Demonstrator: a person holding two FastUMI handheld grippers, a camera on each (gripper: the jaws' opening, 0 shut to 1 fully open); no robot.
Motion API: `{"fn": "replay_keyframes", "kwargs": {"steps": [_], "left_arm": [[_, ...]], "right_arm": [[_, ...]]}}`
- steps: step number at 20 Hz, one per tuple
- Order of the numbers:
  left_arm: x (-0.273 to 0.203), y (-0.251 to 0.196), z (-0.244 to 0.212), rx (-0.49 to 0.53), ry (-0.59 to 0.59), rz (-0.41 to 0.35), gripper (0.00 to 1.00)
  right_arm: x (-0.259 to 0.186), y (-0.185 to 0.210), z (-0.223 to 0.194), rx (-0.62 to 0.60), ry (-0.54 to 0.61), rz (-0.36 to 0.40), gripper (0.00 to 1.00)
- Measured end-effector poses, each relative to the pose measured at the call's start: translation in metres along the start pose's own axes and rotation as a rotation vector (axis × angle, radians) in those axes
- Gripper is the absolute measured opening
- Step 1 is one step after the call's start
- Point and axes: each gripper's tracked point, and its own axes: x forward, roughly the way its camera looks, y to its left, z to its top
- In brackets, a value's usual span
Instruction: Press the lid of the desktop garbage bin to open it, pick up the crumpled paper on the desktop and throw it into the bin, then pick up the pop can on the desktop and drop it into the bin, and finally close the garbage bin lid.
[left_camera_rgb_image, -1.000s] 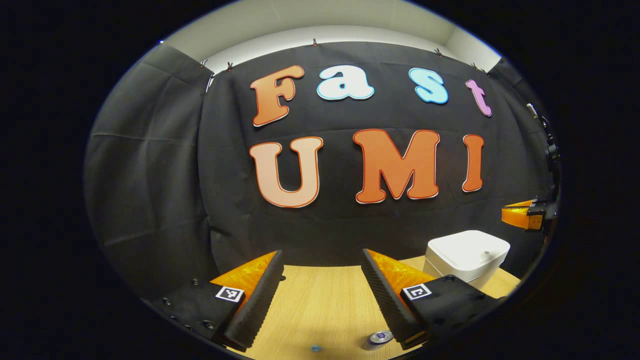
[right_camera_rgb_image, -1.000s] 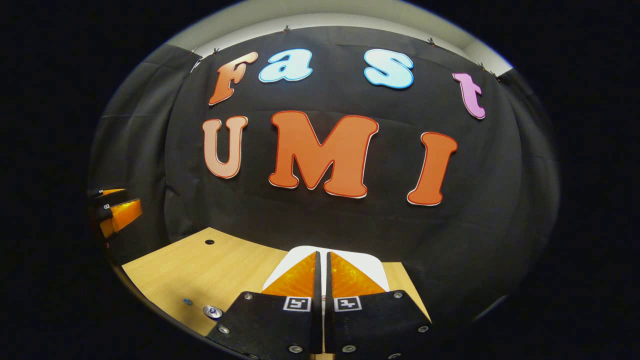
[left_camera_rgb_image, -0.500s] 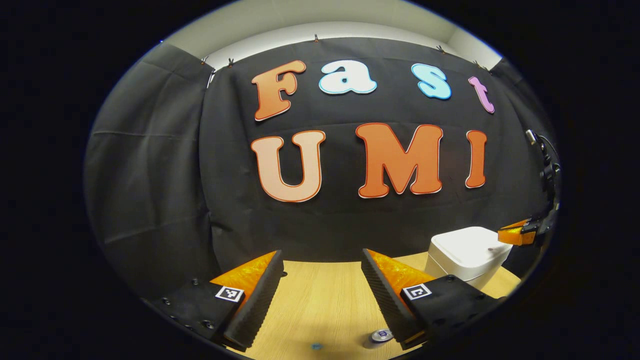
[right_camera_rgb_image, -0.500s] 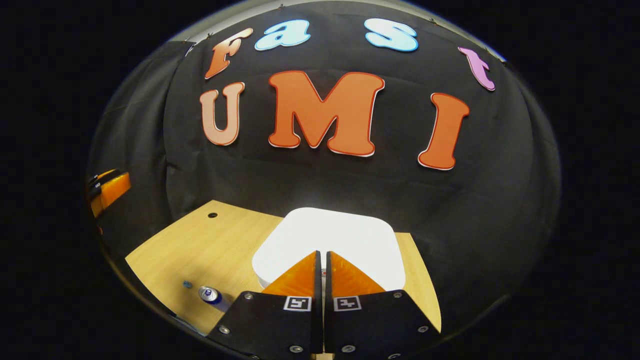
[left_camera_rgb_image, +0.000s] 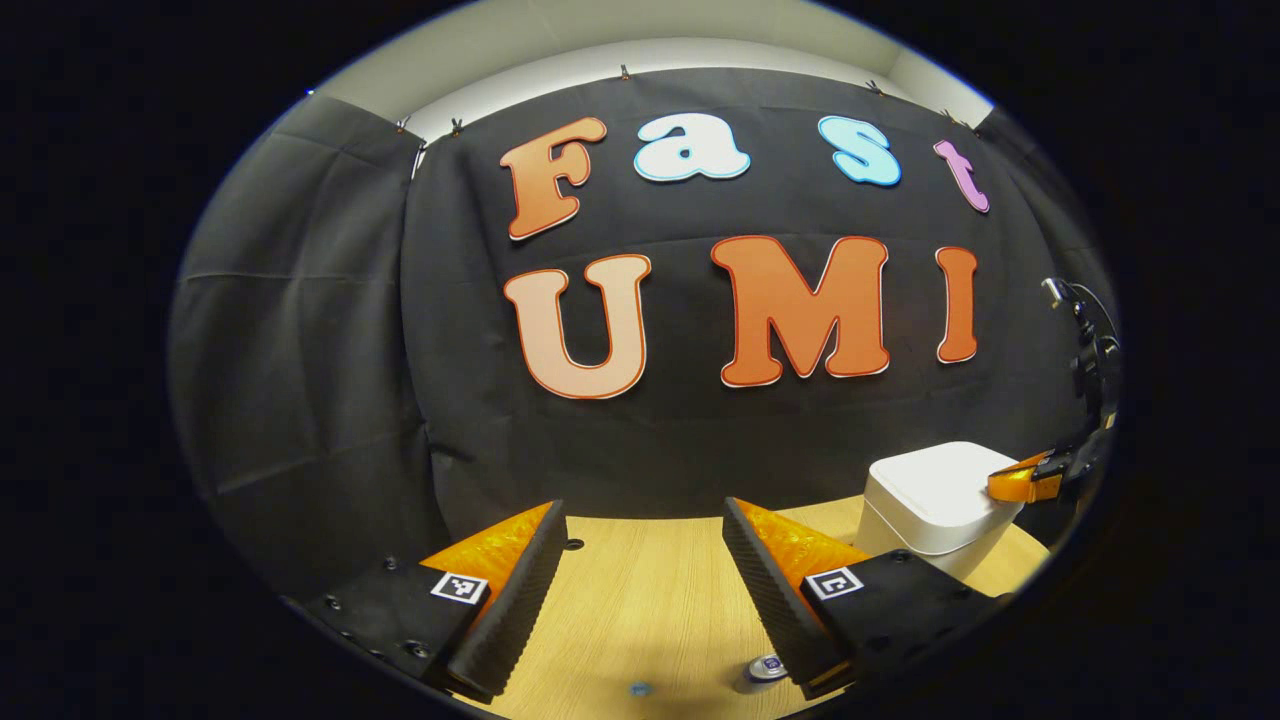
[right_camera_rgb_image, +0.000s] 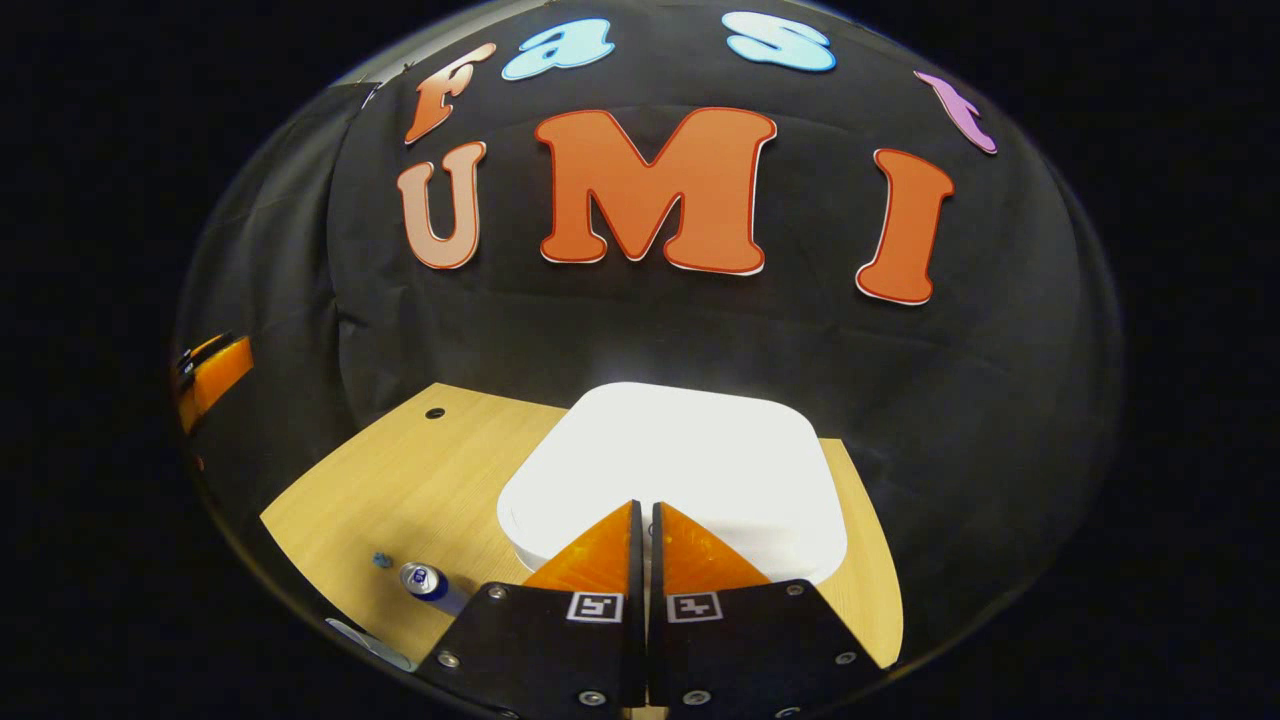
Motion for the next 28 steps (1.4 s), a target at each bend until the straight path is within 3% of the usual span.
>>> {"fn": "replay_keyframes", "kwargs": {"steps": [5, 15, 21, 25, 28], "left_arm": [[0.000, -0.014, -0.010, 0.011, 0.030, -0.013, 0.99], [-0.003, -0.029, -0.012, -0.023, 0.037, -0.012, 0.99], [-0.007, -0.032, -0.029, -0.068, 0.103, 0.016, 0.99], [-0.003, -0.039, -0.048, -0.102, 0.173, -0.015, 0.99], [0.003, -0.030, -0.059, -0.101, 0.200, -0.040, 1.00]], "right_arm": [[0.003, -0.001, -0.003, 0.076, 0.057, 0.035, 0.02], [-0.003, 0.001, 0.008, -0.006, 0.048, 0.052, 0.02], [-0.018, -0.004, 0.056, -0.076, -0.139, 0.058, 0.06], [-0.028, -0.004, 0.092, -0.080, -0.278, 0.053, 0.25], [-0.035, 0.002, 0.114, -0.074, -0.360, 0.032, 0.51]]}}
